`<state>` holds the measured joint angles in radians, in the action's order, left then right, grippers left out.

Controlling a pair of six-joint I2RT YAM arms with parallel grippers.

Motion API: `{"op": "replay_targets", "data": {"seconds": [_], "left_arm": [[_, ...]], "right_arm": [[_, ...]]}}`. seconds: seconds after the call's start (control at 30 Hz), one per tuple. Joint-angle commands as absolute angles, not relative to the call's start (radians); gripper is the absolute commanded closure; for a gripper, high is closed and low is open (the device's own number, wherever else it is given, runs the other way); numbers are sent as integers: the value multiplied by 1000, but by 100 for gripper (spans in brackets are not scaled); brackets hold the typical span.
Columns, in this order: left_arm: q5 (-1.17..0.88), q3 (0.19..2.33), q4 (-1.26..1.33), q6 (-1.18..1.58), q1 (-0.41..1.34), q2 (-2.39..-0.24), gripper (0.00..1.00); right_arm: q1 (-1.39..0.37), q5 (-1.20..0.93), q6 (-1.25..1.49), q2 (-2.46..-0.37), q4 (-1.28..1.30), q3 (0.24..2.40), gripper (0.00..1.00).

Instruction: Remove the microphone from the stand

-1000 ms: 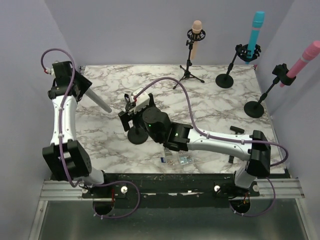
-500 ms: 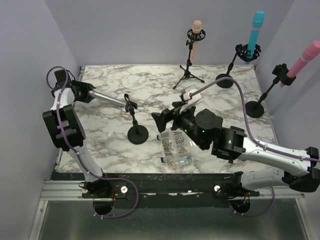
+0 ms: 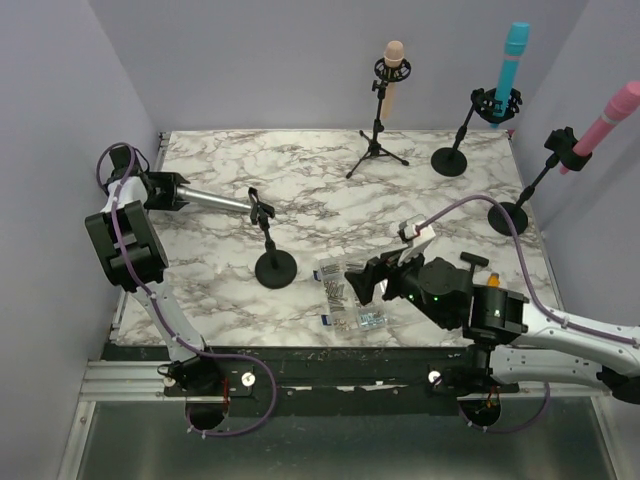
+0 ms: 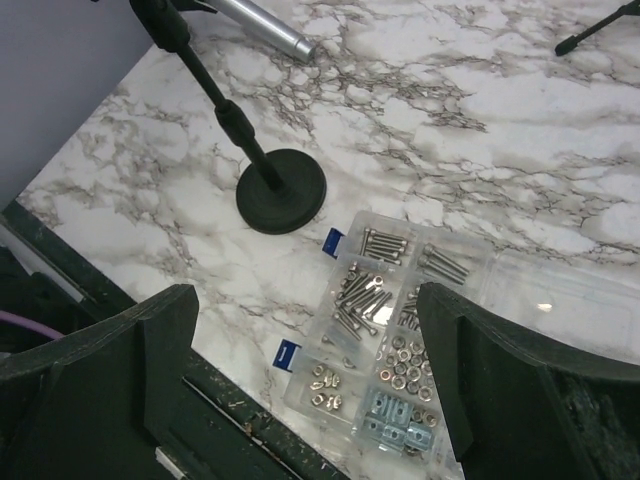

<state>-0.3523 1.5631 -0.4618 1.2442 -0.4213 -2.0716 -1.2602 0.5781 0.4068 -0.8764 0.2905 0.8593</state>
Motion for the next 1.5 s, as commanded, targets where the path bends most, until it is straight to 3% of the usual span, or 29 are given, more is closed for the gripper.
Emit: {"op": "replay_targets", "data": {"seconds": [0.0, 0.13, 0.3, 0.47, 0.9, 1.2, 1.47], "left_arm": [[-316, 1556, -517, 1273, -436, -2072, 89], [-280, 1598, -575, 1251, -431, -2073, 63], [-289, 1553, -524, 1247, -429, -2053, 41], [-308, 1534, -505, 1235, -428, -2042, 27], [-314, 1562, -500, 1107, -400, -2013, 12], [-347, 1416, -407, 1110, -342, -1902, 2], [-480, 1280, -310, 1111, -313, -1737, 1]], "right_arm": [[-1264, 598, 481, -783, 312, 813, 0], [-1263, 647, 512, -707, 307, 778, 0], [-1264, 660, 532, -661, 303, 751, 0], [-1264, 727, 516, -647, 342, 752, 0], [-1264, 749, 504, -667, 363, 748, 1], [-1264, 713, 506, -794, 329, 752, 0], [-1262, 618, 467, -932, 240, 794, 0]]}}
